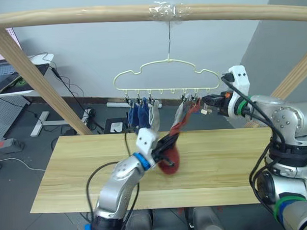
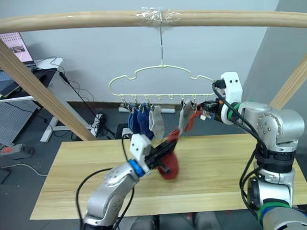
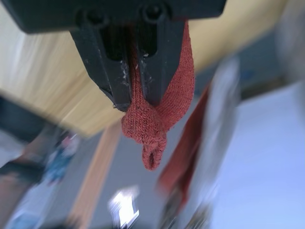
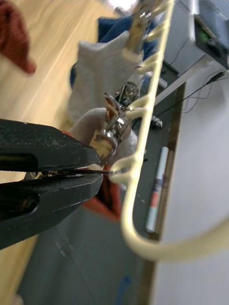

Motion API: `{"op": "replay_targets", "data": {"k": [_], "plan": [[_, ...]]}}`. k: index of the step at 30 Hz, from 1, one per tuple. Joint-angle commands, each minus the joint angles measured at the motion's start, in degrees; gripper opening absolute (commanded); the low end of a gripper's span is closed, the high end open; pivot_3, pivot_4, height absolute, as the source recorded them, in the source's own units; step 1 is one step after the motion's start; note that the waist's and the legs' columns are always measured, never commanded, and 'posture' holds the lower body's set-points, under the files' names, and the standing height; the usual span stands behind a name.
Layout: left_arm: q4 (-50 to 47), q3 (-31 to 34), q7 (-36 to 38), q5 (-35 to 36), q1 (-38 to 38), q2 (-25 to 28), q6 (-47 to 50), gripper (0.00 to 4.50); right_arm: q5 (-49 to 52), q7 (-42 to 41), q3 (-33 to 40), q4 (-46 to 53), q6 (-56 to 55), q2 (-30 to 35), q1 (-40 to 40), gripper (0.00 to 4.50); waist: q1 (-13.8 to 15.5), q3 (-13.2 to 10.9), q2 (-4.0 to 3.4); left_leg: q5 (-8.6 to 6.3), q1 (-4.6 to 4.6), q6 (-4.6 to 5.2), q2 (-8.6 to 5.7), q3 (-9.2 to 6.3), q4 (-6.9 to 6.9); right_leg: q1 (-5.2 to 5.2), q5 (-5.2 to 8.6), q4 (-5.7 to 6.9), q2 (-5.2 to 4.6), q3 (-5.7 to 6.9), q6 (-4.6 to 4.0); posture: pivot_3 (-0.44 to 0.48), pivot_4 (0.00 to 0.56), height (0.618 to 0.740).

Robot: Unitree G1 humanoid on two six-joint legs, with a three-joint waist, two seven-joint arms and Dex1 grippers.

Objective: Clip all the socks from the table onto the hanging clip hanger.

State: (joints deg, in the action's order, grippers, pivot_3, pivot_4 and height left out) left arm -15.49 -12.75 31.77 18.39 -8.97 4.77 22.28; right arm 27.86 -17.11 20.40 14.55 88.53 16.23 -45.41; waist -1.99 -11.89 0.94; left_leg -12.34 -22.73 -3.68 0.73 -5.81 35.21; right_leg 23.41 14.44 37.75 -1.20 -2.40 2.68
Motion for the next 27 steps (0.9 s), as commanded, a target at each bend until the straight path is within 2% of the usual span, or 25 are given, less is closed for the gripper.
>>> {"op": "replay_targets", "data": {"k": [1,9,17,27], "plan": [[2.4,-3.8,-1.2,-4.5,-3.1,-1.4,-5.6,0.01,1.1,5.7,8.0,-1.0,4.0,-4.9,-2.6,0.0,-0.2,0.0,-0.01,0.0,0.0,0.0,0.01,0.01,-0.03,0.03,-0.04,0.01,0.02,-0.01,-0.08,-0.033,0.189,0.74],[9.0,-9.3,-0.6,-12.8,-7.5,-0.7,-16.1,0.01,6.5,15.0,13.0,-2.0,4.0,-8.6,-4.7,0.0,-0.3,0.0,-0.05,0.0,-0.1,0.0,0.0,0.03,-0.05,0.09,-0.12,-0.04,0.0,-0.01,-0.22,-0.054,0.184,0.74],[15.5,-10.3,-5.0,-22.2,-11.6,-0.1,-24.2,0.01,15.9,22.7,14.2,-2.6,4.0,-8.5,-4.1,0.0,-0.8,0.0,-0.05,0.0,-0.11,0.01,0.0,0.04,-0.05,0.1,-0.09,-0.04,0.0,-0.02,-0.18,-0.065,0.176,0.74],[19.8,-9.5,-7.0,-25.1,-13.5,-1.0,-28.4,0.01,26.7,31.7,14.7,-3.6,4.0,-8.0,-2.8,0.0,-1.1,0.0,-0.05,0.0,-0.13,0.01,0.0,0.04,-0.05,0.11,0.0,-0.03,0.0,-0.02,-0.01,-0.066,0.17,0.74]]}}
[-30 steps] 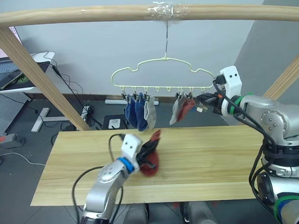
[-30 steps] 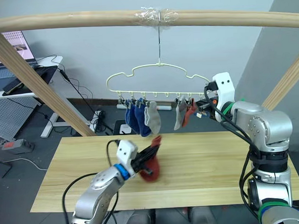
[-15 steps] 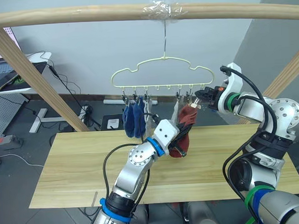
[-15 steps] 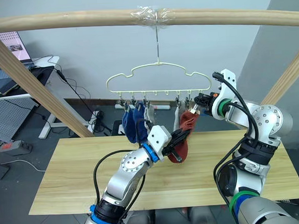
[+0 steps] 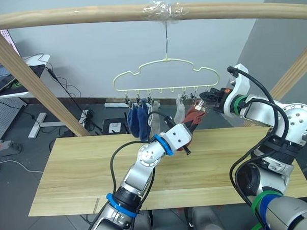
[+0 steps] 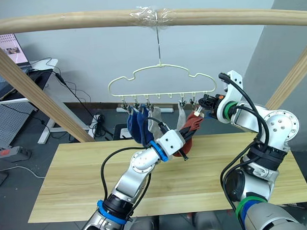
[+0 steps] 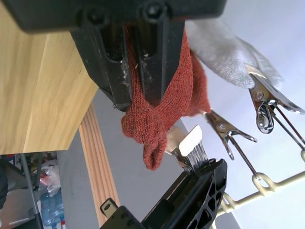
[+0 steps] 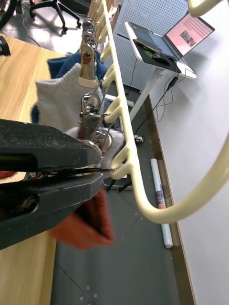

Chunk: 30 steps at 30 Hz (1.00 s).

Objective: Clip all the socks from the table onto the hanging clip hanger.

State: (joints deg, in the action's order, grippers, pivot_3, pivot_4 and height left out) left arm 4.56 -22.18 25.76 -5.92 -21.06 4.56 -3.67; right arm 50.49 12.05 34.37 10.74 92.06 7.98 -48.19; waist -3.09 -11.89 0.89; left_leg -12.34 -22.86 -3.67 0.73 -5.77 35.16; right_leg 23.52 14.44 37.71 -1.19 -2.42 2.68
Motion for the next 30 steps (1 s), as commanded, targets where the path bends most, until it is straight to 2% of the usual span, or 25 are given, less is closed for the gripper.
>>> {"op": "replay_targets", "data": {"k": [1,11,14,19,23,24,28,30], "plan": [[0.1,0.1,-1.3,-1.0,-1.7,-0.9,-2.9,0.01,4.9,3.5,0.9,0.2,0.4,0.1,0.0,0.0,0.0,0.0,0.0,0.0,0.0,0.0,0.0,0.0,0.0,0.0,0.0,0.01,0.0,0.0,0.0,-0.065,0.168,0.74],[1.9,0.4,-1.8,-1.2,-3.3,-1.3,-4.4,0.01,12.7,10.0,0.4,0.2,0.4,-0.2,1.3,0.0,-0.1,0.0,0.0,0.0,-0.02,0.01,0.0,0.0,0.0,0.01,0.01,0.01,0.0,0.0,0.01,-0.063,0.166,0.74],[1.8,0.4,-1.5,-1.0,-3.2,-1.3,-4.4,0.0,14.4,11.2,0.1,0.3,0.4,-0.4,1.8,0.86,-0.1,0.0,0.0,0.0,-0.01,0.01,0.0,0.0,0.0,0.01,0.01,0.01,0.0,0.0,0.01,-0.063,0.166,0.74],[1.3,0.5,-0.9,-0.1,-3.1,-1.5,-3.9,0.0,16.2,12.3,0.3,0.3,0.4,-0.2,2.1,2.74,-0.2,0.0,0.0,0.0,-0.02,0.01,0.0,0.0,0.0,0.02,0.01,0.02,0.01,0.0,0.02,-0.056,0.172,0.74],[-2.0,0.4,3.4,5.9,-2.2,-3.3,0.6,0.0,16.9,7.5,0.3,2.4,-0.3,3.2,2.7,4.12,-0.1,0.0,0.0,0.0,-0.04,0.01,0.0,0.0,0.0,0.02,0.01,0.01,0.01,0.0,0.02,-0.046,0.171,0.74],[-2.8,0.7,4.3,8.2,-1.7,-4.1,3.0,0.26,17.7,5.0,-0.2,4.6,-1.7,4.5,3.6,4.45,0.0,0.0,0.0,0.0,-0.05,0.01,0.0,0.0,0.0,0.02,0.01,-0.01,0.0,0.01,0.02,-0.044,0.17,0.74],[-5.3,2.7,7.2,17.6,0.0,-7.0,13.7,1.45,12.9,-5.3,-8.7,16.4,-11.0,11.5,11.9,4.5,-0.1,0.0,-0.02,-0.01,-0.1,0.03,0.0,0.01,-0.01,0.02,0.07,-0.11,0.0,0.02,0.12,-0.052,0.164,0.74],[-5.1,4.1,7.4,19.7,0.1,-7.2,17.0,2.09,8.8,-9.1,-13.1,19.7,-16.4,14.0,16.9,4.5,-0.3,0.0,-0.02,-0.02,-0.08,0.04,0.0,0.01,-0.01,0.01,0.09,-0.11,0.01,0.02,0.15,-0.053,0.162,0.74]]}}
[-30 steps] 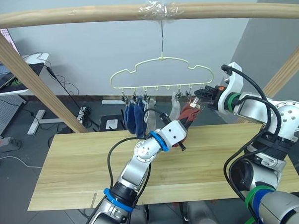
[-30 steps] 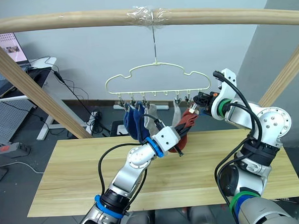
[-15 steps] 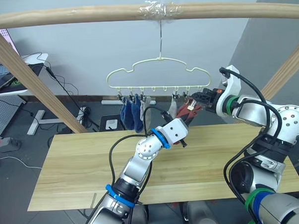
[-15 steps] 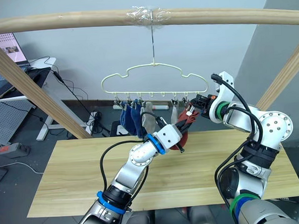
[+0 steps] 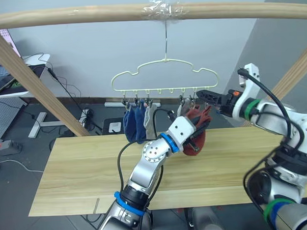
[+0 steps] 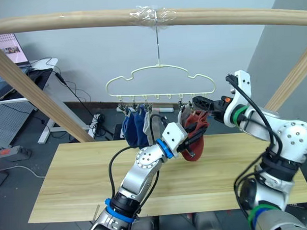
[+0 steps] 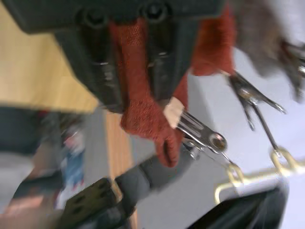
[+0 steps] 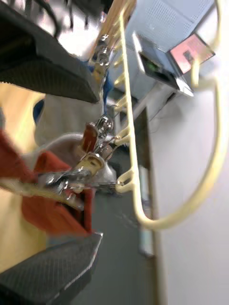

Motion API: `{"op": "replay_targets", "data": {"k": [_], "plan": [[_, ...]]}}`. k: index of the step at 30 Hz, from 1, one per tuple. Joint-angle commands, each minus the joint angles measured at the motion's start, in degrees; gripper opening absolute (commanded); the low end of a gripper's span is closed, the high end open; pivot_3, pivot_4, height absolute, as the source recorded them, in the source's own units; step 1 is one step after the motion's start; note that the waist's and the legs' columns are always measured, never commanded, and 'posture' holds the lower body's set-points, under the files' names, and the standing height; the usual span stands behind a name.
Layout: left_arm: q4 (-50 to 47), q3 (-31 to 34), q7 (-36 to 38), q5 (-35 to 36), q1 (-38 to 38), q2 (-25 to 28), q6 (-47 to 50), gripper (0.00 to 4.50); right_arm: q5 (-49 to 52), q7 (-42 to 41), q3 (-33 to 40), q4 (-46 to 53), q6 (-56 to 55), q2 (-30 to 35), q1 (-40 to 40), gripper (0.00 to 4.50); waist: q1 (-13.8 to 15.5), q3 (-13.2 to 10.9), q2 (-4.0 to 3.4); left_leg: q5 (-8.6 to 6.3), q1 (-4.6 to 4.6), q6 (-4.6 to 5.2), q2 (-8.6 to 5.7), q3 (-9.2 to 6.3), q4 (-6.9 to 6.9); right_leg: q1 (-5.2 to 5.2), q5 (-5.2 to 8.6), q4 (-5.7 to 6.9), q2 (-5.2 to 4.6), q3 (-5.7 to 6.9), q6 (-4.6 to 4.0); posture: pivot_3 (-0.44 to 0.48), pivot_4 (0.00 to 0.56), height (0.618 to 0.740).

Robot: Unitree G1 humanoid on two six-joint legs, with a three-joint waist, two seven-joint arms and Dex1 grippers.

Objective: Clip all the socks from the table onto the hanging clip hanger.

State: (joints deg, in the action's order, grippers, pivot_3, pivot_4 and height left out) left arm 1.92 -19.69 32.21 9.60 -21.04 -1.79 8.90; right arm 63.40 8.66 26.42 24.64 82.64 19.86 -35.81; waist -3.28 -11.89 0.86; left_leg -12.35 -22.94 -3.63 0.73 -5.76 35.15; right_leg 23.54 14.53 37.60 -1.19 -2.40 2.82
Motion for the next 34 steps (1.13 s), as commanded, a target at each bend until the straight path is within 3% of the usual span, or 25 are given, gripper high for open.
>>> {"op": "replay_targets", "data": {"k": [1,4,7,8,11,16,20,24,28,34], "plan": [[-2.1,2.2,1.2,4.7,0.0,-0.4,5.5,2.39,-6.4,-7.9,-7.5,7.1,-9.9,3.5,6.8,4.5,-0.2,0.0,0.0,0.0,0.02,0.0,0.01,0.0,0.0,0.0,0.0,0.01,0.02,-0.01,0.0,-0.054,0.161,0.74],[-1.5,4.4,1.6,5.0,1.3,2.6,7.3,3.39,-19.1,-13.6,-16.9,10.1,-22.7,9.4,16.0,4.5,-0.4,0.0,-0.02,0.0,0.06,0.0,0.01,0.03,0.01,0.01,0.0,0.05,0.02,-0.03,0.0,-0.052,0.159,0.74],[-2.9,7.7,1.3,5.3,5.0,7.1,8.2,4.34,-28.9,-14.9,-22.9,9.3,-32.5,10.8,23.9,4.5,-0.6,0.0,-0.01,0.01,0.15,-0.01,0.01,0.06,0.02,-0.02,-0.01,0.05,0.03,-0.06,0.01,-0.045,0.158,0.74],[-3.6,8.9,0.8,5.5,6.4,8.3,8.5,4.46,-32.2,-15.4,-25.0,8.7,-35.5,11.3,26.0,4.5,-0.7,0.0,-0.01,0.01,0.14,-0.01,0.02,0.07,0.01,-0.01,-0.01,0.06,0.03,-0.07,0.01,-0.045,0.158,0.74],[-5.7,14.5,-2.2,5.0,12.9,12.2,8.2,4.46,-40.3,-17.0,-30.6,4.8,-44.5,10.8,32.4,4.5,-0.7,0.0,0.0,0.01,0.12,-0.02,0.03,0.06,0.0,0.01,0.0,0.06,0.02,-0.08,0.0,-0.013,0.161,0.74],[-10.4,24.4,-11.5,1.7,24.5,17.9,13.2,4.46,-48.0,-15.5,-32.9,-3.0,-51.4,6.7,38.4,4.5,0.3,0.0,0.03,0.0,0.13,-0.03,0.04,0.05,0.01,0.0,-0.01,0.05,-0.02,-0.08,-0.01,0.054,0.158,0.74],[-15.3,30.3,-12.4,0.2,35.3,23.3,13.9,4.46,-53.3,-14.4,-32.9,-6.3,-53.4,5.8,41.8,4.5,1.1,0.1,0.08,-0.01,0.13,-0.05,0.05,0.07,0.01,0.0,0.12,0.05,-0.06,-0.08,-0.26,0.064,0.154,0.74],[-14.9,34.7,-8.7,2.6,42.2,26.3,12.3,4.46,-57.1,-16.4,-32.7,-7.7,-56.8,7.4,44.6,4.5,1.9,0.1,0.17,-0.01,0.14,-0.06,0.01,0.09,0.01,0.01,0.2,0.03,-0.12,-0.09,-0.39,0.076,0.135,0.74],[-11.0,38.4,-6.7,3.5,43.7,27.1,7.2,4.46,-57.3,-18.6,-29.7,-8.0,-59.0,7.8,46.8,4.5,2.6,0.5,0.49,-0.01,0.13,-0.07,0.01,0.11,0.02,-0.01,0.22,0.0,-0.19,-0.02,-0.42,0.08,0.121,0.74],[-6.6,37.7,-5.2,3.8,40.2,28.6,7.5,4.46,-58.8,-18.7,-28.1,-8.6,-59.4,5.9,46.7,4.5,3.2,1.7,0.66,-0.01,0.15,-0.08,0.02,0.16,0.02,-0.03,0.2,-0.02,-0.19,-0.01,-0.45,0.072,0.1,0.74]]}}
